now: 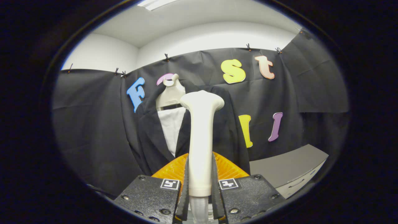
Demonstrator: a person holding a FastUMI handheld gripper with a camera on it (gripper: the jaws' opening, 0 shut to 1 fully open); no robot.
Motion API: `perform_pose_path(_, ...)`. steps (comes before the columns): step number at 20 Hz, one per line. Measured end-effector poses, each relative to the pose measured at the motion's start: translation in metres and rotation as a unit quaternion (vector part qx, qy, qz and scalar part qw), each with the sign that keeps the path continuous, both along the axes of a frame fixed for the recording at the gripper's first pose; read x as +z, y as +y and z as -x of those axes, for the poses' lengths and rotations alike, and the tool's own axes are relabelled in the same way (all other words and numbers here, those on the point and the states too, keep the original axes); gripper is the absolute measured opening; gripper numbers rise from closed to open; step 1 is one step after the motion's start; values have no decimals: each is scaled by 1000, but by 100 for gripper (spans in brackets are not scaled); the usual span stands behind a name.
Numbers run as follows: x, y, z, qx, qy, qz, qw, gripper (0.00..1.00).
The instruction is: Iron the clothes twice with a garment steamer, once on the left side and once on the right side.
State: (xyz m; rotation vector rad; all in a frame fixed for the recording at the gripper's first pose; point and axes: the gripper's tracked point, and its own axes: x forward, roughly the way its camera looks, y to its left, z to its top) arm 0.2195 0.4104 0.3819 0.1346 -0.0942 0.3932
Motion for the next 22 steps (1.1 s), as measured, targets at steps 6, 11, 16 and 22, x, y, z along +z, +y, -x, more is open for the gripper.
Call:
perform_pose_path(6, -26, 5, -14, -5, 24, 19, 1000, 33)
perform_pose_path(11, -52, 0, -19, -7, 46, 29, 999, 33)
perform_pose_path(16, -78, -7, -20, -12, 63, 43, 997, 33)
perform_pose_path(22, -121, -11, -18, -14, 90, 64, 994, 33)
